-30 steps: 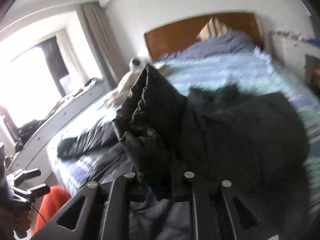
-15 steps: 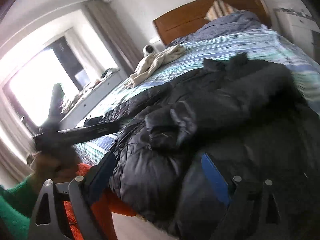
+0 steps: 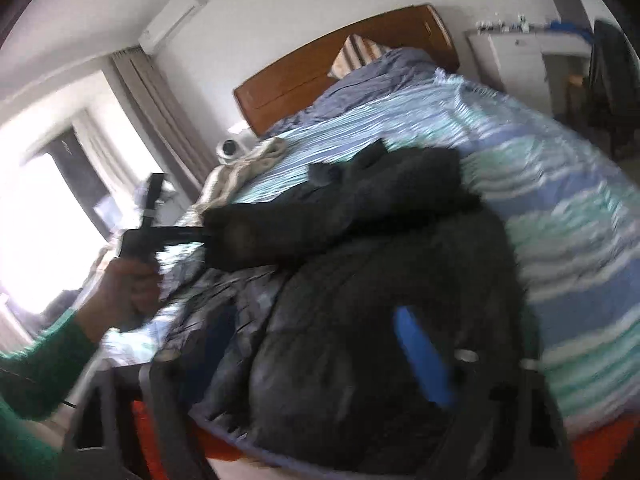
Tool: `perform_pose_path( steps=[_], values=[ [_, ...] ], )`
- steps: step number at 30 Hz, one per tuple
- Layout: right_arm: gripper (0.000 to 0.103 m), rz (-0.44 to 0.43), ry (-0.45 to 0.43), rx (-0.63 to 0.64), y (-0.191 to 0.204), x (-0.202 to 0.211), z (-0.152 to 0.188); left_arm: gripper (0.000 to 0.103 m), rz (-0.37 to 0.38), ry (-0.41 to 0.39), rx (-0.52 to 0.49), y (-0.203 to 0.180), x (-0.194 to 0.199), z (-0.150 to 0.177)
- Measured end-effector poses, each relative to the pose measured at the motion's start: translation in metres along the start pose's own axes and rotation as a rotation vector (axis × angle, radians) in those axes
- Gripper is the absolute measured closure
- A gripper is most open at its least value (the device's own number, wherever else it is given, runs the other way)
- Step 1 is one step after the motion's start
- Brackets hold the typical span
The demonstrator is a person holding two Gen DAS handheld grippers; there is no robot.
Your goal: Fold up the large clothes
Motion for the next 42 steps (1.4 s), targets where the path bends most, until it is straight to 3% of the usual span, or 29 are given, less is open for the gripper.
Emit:
perform_pose_path(
  steps=[3,5,8,12,15,17,18,24,26,30,32,35,37,42],
  values=[
    [0.045,0.037,0.002,0.002,-0.013,-0.026,-0.035,0.091,-0.002,0.022,0.017,0.015,-0.037,0.005],
    [0.053,0.086,0.014,0.019,-0.024,-0.049,-0.064,0.089,-0.006,0.041,0.030,0.021,-0.054,0.013],
    [0.053,0.131,0.046,-0.028,-0.045,-0.082,-0.099,0.084,-0.001,0.038,0.060,0.029,-0.068,0.024],
    [0.053,0.124,0.095,-0.118,-0.078,-0.148,-0.127,0.081,0.039,0.025,0.125,0.037,-0.074,0.036],
    [0.053,0.156,0.186,-0.117,-0.097,-0.205,-0.117,0.078,0.038,0.027,0.127,0.039,-0.083,0.038],
    [0.056,0.224,0.385,-0.130,-0.117,-0.252,-0.084,0.077,0.041,0.028,0.128,0.038,-0.087,0.040],
    [0.056,0.217,0.428,-0.132,-0.122,-0.263,-0.074,0.076,0.046,0.026,0.128,0.037,-0.088,0.042],
    [0.056,0.238,0.530,-0.089,-0.119,-0.267,-0.082,0.075,0.057,0.016,0.142,0.041,-0.094,0.045],
    [0.056,0.224,0.507,-0.110,-0.119,-0.259,-0.105,0.074,0.058,0.012,0.145,0.041,-0.096,0.045],
    [0.056,0.185,0.281,-0.122,-0.116,-0.244,-0.169,0.074,0.050,0.002,0.139,0.040,-0.096,0.047],
    [0.056,0.162,0.236,-0.153,-0.121,-0.252,-0.186,0.074,0.044,-0.001,0.135,0.039,-0.095,0.049],
    [0.056,0.194,0.300,-0.213,-0.144,-0.287,-0.178,0.074,0.034,-0.004,0.128,0.037,-0.096,0.050],
    [0.064,0.241,0.415,-0.265,-0.163,-0.317,-0.150,0.073,0.036,-0.005,0.126,0.037,-0.096,0.051],
    [0.068,0.246,0.387,-0.249,-0.168,-0.320,-0.139,0.073,0.053,-0.006,0.139,0.039,-0.097,0.053]
  ],
)
Point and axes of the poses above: each gripper's, at about its wrist camera, not at the fingertips, and x roughly against the way its jaws point, y to its left, z to its underside, the point moved 4 cm from there along -x, roughly the way its jaws point, and after that the axes turned 2 degrees about z, right-handed, at the moved point
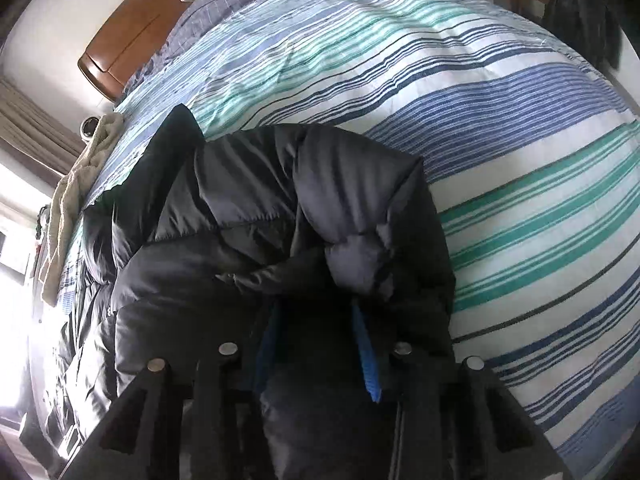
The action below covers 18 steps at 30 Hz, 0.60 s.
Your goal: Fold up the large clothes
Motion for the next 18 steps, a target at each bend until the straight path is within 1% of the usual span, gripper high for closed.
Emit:
perform_pose_path(
  steps=[3,4,5,7,8,9,10,11,12,13,14,16,17,18],
  values=[
    [0.068,0.009,-0.009,0.015,0.004,0.019,0.005,0.073,0.011,0.001,0.009,0.002,0.000,0.000],
    [0.064,-0.005,-0.024,0.017,0.006,0.030,0.009,0.073,0.011,0.000,0.009,0.002,0.000,0.000],
    [0.064,-0.037,-0.042,0.028,0.010,0.043,0.012,0.073,0.010,0.000,0.008,0.001,0.000,0.000],
    [0.064,-0.100,-0.053,0.084,0.023,0.068,0.032,0.073,0.004,-0.002,0.003,0.000,0.000,0.000],
    [0.064,-0.119,-0.047,0.113,0.027,0.080,0.049,0.073,0.003,-0.003,0.002,0.000,0.000,0.000],
    [0.064,-0.124,-0.034,0.120,0.026,0.083,0.060,0.073,0.003,-0.003,0.000,0.000,0.000,0.000],
    [0.064,-0.114,0.002,0.122,0.023,0.079,0.074,0.073,0.002,-0.003,-0.001,0.000,0.000,0.000],
    [0.064,-0.083,0.049,0.119,0.018,0.068,0.086,0.073,-0.001,-0.002,-0.004,-0.001,-0.001,0.000],
    [0.066,-0.062,0.084,0.114,0.012,0.053,0.095,0.073,-0.007,-0.001,-0.012,-0.002,-0.001,0.000],
    [0.066,-0.079,0.079,0.104,0.009,0.046,0.098,0.073,-0.014,0.000,-0.018,-0.004,0.000,0.000],
    [0.066,-0.101,0.022,0.095,0.005,0.041,0.101,0.073,-0.022,0.001,-0.025,-0.005,0.000,0.000],
    [0.067,-0.093,-0.022,0.102,0.003,0.040,0.104,0.072,-0.045,0.000,-0.041,-0.007,0.001,0.000],
    [0.067,-0.081,-0.038,0.107,0.005,0.040,0.105,0.070,-0.062,-0.001,-0.051,-0.008,0.001,0.000],
    [0.067,-0.068,-0.049,0.114,0.008,0.040,0.106,0.066,-0.080,-0.001,-0.058,-0.009,0.001,0.000]
  ],
)
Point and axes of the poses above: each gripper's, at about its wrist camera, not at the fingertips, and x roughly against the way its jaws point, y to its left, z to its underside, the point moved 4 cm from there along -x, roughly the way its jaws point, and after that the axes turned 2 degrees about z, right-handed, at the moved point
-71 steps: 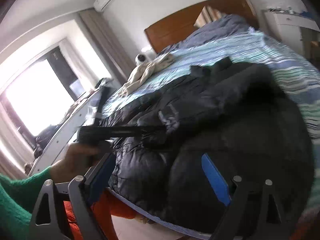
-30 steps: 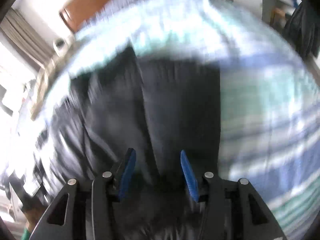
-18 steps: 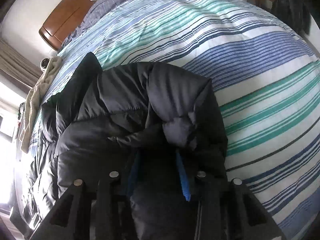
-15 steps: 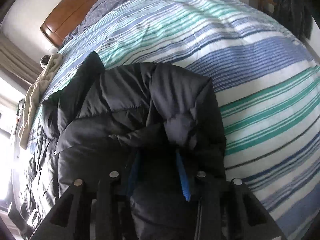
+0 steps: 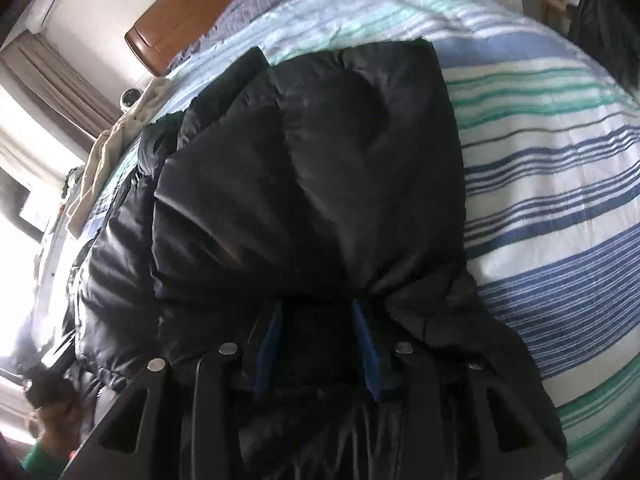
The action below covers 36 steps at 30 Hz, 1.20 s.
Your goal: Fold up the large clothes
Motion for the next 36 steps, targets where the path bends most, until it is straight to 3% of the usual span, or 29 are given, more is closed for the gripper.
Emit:
perform_pose_path(
  steps=[1,3,5,7,9,13,18,20,23,25,27,29,34,35,36],
  values=[
    [0.067,0.010,-0.006,0.005,0.002,0.003,0.001,0.062,-0.020,0.001,-0.004,0.000,0.001,0.000],
    [0.066,0.055,-0.016,-0.004,0.005,0.020,0.006,0.036,-0.104,0.013,-0.014,0.002,0.008,-0.001],
    [0.065,0.075,-0.045,-0.001,0.013,0.051,0.019,0.025,-0.131,0.025,0.003,0.005,0.022,0.003],
    [0.058,0.013,-0.095,0.030,0.020,0.083,0.037,0.021,-0.058,0.038,0.038,0.008,0.045,0.016],
    [0.042,-0.005,-0.140,0.052,0.026,0.108,0.056,0.011,0.015,0.057,0.044,0.012,0.073,0.035],
    [0.040,-0.003,-0.188,0.080,0.033,0.149,0.115,0.010,0.048,0.056,0.071,0.036,0.120,0.069],
    [0.040,0.006,-0.218,0.031,0.032,0.170,0.147,0.007,-0.041,0.033,0.233,0.107,0.153,0.092],
    [0.040,-0.017,-0.231,0.007,0.036,0.170,0.148,0.006,-0.088,0.018,0.338,0.145,0.154,0.096],
    [0.040,-0.042,-0.247,0.041,0.058,0.169,0.142,0.006,-0.154,0.024,0.608,0.208,0.153,0.112],
    [0.040,-0.057,-0.257,0.093,0.077,0.170,0.140,0.006,-0.128,-0.018,0.828,0.249,0.153,0.129],
    [0.040,-0.080,-0.262,0.132,0.093,0.171,0.140,0.006,-0.097,-0.091,0.948,0.278,0.152,0.135],
    [0.040,-0.108,-0.252,0.159,0.109,0.168,0.142,0.003,-0.120,-0.149,0.984,0.303,0.146,0.129],
    [0.040,-0.151,-0.216,0.173,0.130,0.160,0.156,0.002,-0.257,-0.132,0.943,0.333,0.116,0.109],
    [0.040,-0.154,-0.209,0.177,0.132,0.159,0.160,0.004,-0.285,-0.136,0.933,0.332,0.114,0.106],
    [0.040,-0.155,-0.206,0.177,0.133,0.160,0.164,0.027,-0.334,-0.139,0.922,0.332,0.113,0.104]
  ],
)
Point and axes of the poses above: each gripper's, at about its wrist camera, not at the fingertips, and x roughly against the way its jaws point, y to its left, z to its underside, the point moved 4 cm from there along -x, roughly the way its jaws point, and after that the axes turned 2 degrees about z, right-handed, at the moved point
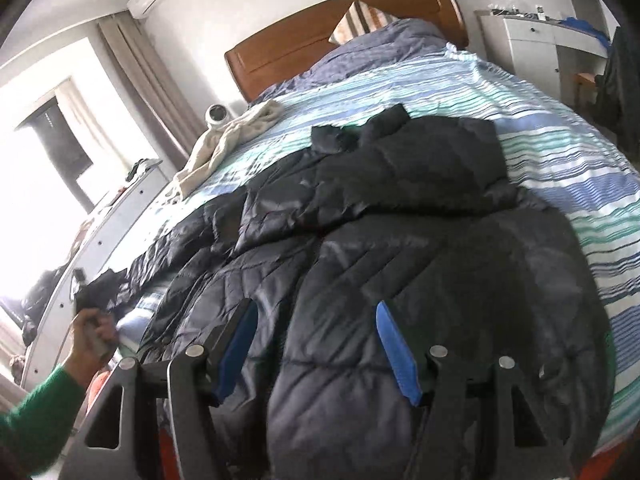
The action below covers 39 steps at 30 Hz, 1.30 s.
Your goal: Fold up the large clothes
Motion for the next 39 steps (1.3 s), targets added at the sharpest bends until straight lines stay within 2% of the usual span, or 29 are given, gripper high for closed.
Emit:
perform_pose_path(
  steps=[1,2,3,5,7,9,12,15,17,19,22,23,24,26,27,28,30,32,33,34,35,36,39],
  values=[
    [0.040,-0.003,0.003,0.000,0.001,0.001,0.003,0.047,-0.027,-0.016,-0.009,-0.003,0.000,0.000],
    [0.040,-0.004,0.006,0.002,0.001,0.003,0.007,0.073,-0.028,-0.015,-0.015,-0.004,-0.001,-0.001],
    [0.040,-0.001,0.009,0.001,0.001,0.004,0.010,0.088,-0.009,-0.009,-0.010,-0.003,0.000,-0.004],
    [0.040,0.004,0.018,-0.010,-0.004,0.007,0.017,0.094,-0.009,-0.019,-0.041,-0.005,0.011,-0.010],
    [0.040,0.008,0.019,-0.023,-0.007,0.009,0.020,0.096,-0.043,-0.077,-0.145,-0.028,0.030,-0.021],
    [0.040,0.006,0.006,-0.034,-0.012,0.013,0.023,0.096,-0.022,-0.139,-0.237,-0.063,0.052,-0.038],
    [0.040,-0.001,-0.022,-0.057,-0.017,0.018,0.023,0.096,0.062,-0.239,-0.360,-0.137,0.099,-0.059],
    [0.040,-0.007,-0.045,-0.078,-0.020,0.022,0.022,0.096,0.202,-0.335,-0.513,-0.227,0.156,-0.053],
    [0.040,-0.008,-0.066,-0.080,-0.020,0.027,0.021,0.096,0.314,-0.389,-0.634,-0.284,0.195,-0.026],
    [0.040,-0.005,-0.088,-0.085,-0.022,0.034,0.022,0.096,0.433,-0.429,-0.773,-0.337,0.230,0.018],
    [0.040,0.000,-0.117,-0.114,-0.031,0.044,0.023,0.095,0.571,-0.441,-0.987,-0.395,0.261,0.106],
    [0.040,0.007,-0.124,-0.126,-0.036,0.047,0.024,0.095,0.595,-0.432,-1.041,-0.407,0.263,0.132],
    [0.040,0.014,-0.130,-0.137,-0.041,0.049,0.025,0.095,0.617,-0.411,-1.119,-0.422,0.260,0.172],
    [0.040,0.039,-0.143,-0.166,-0.055,0.056,0.028,0.091,0.616,-0.346,-1.220,-0.440,0.240,0.235],
    [0.040,0.049,-0.149,-0.177,-0.060,0.059,0.029,0.085,0.611,-0.307,-1.254,-0.444,0.229,0.259],
    [0.040,0.063,-0.155,-0.191,-0.068,0.063,0.030,0.080,0.593,-0.235,-1.307,-0.447,0.210,0.294],
    [0.040,0.090,-0.160,-0.210,-0.079,0.069,0.034,0.038,0.516,-0.091,-1.427,-0.442,0.167,0.361],
    [0.040,0.121,-0.156,-0.234,-0.091,0.075,0.040,0.035,0.452,-0.041,-1.508,-0.427,0.143,0.399],
    [0.040,0.132,-0.154,-0.244,-0.097,0.077,0.041,0.036,0.419,-0.048,-1.550,-0.412,0.136,0.416],
    [0.040,0.144,-0.154,-0.253,-0.102,0.081,0.043,0.036,0.419,-0.070,-1.564,-0.401,0.140,0.419],
    [0.040,0.162,-0.155,-0.265,-0.109,0.084,0.046,0.031,0.439,-0.085,-1.569,-0.392,0.144,0.417],
    [0.040,0.172,-0.153,-0.271,-0.112,0.086,0.047,0.020,0.471,-0.074,-1.565,-0.382,0.151,0.410],
    [0.039,0.177,-0.134,-0.274,-0.124,0.081,0.036,0.012,0.528,-0.040,-1.485,-0.349,0.170,0.363]
  ],
)
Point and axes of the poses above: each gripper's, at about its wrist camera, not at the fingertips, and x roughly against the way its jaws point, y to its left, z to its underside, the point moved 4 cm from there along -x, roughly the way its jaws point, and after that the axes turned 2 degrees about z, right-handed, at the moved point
